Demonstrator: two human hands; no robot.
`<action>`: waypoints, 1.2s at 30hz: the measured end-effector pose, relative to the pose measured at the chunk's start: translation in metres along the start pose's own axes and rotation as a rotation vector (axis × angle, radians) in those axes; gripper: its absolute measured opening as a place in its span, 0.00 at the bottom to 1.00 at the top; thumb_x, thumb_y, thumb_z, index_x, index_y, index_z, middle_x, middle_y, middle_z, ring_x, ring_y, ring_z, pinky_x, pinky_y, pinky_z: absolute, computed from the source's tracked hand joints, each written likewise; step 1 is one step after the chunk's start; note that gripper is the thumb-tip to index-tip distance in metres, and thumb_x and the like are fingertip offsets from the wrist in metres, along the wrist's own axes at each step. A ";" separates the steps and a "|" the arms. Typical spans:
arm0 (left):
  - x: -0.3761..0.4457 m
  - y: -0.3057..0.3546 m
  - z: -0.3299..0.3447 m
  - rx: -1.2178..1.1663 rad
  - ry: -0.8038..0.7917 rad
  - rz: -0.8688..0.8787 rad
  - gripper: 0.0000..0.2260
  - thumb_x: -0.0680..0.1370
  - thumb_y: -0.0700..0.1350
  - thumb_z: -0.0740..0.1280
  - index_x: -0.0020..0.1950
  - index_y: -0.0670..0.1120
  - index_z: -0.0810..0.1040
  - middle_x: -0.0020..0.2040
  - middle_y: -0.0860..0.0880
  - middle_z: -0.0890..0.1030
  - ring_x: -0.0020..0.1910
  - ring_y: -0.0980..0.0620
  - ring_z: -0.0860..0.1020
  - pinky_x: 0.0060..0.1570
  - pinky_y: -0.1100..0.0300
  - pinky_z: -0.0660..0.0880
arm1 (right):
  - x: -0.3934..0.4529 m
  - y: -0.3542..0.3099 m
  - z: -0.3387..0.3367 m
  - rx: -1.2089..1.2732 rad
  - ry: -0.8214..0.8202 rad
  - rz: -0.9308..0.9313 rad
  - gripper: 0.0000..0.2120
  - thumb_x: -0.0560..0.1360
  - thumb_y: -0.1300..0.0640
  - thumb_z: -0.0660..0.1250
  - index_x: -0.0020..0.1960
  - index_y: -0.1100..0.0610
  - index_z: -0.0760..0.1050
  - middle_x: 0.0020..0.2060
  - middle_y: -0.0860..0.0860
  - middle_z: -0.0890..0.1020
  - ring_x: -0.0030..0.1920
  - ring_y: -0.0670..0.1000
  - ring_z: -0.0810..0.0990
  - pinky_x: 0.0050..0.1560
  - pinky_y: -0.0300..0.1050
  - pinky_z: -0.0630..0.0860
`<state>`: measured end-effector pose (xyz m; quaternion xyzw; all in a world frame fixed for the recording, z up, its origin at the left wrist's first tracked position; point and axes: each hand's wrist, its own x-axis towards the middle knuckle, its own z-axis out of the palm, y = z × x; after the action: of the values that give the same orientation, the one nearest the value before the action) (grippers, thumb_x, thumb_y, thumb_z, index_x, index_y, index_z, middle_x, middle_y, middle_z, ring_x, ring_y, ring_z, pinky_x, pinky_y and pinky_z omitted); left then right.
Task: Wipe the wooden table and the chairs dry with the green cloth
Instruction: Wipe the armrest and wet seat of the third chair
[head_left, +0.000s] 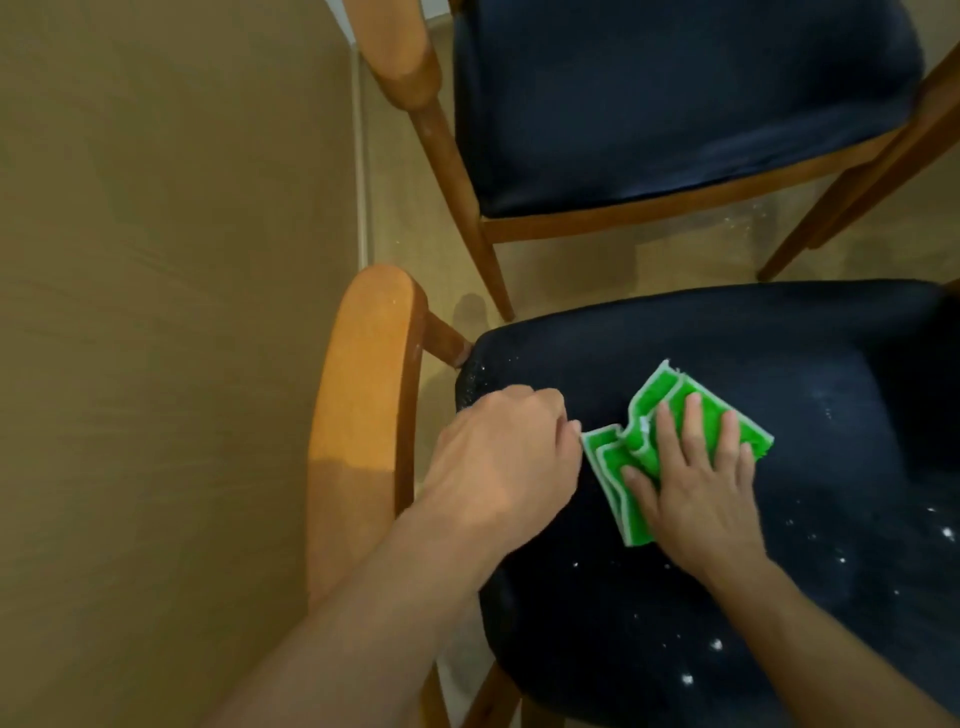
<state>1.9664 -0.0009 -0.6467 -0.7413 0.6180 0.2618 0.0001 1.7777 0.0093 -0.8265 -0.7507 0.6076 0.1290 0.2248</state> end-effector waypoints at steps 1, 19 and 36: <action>-0.008 -0.003 -0.008 0.027 0.025 0.026 0.10 0.80 0.54 0.57 0.46 0.52 0.76 0.40 0.56 0.74 0.39 0.57 0.75 0.42 0.56 0.77 | 0.005 -0.001 -0.004 0.003 -0.007 0.022 0.34 0.76 0.35 0.38 0.77 0.47 0.33 0.76 0.51 0.33 0.75 0.62 0.35 0.74 0.60 0.42; -0.029 -0.077 -0.008 -0.169 0.550 -0.450 0.22 0.83 0.51 0.50 0.76 0.47 0.59 0.71 0.49 0.68 0.64 0.63 0.64 0.56 0.72 0.58 | 0.004 -0.225 -0.135 1.456 -0.016 -0.176 0.23 0.79 0.42 0.51 0.62 0.57 0.73 0.47 0.44 0.75 0.45 0.45 0.77 0.51 0.47 0.75; -0.025 -0.072 -0.013 -0.125 0.525 -0.442 0.23 0.81 0.54 0.47 0.73 0.47 0.63 0.56 0.54 0.73 0.48 0.62 0.70 0.41 0.65 0.67 | 0.032 -0.214 -0.156 0.962 0.058 -0.512 0.16 0.81 0.52 0.57 0.67 0.50 0.74 0.72 0.43 0.67 0.71 0.41 0.62 0.67 0.37 0.60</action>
<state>2.0351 0.0353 -0.6494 -0.8979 0.4042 0.0933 -0.1476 1.9804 -0.0611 -0.6675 -0.6906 0.4016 -0.2430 0.5502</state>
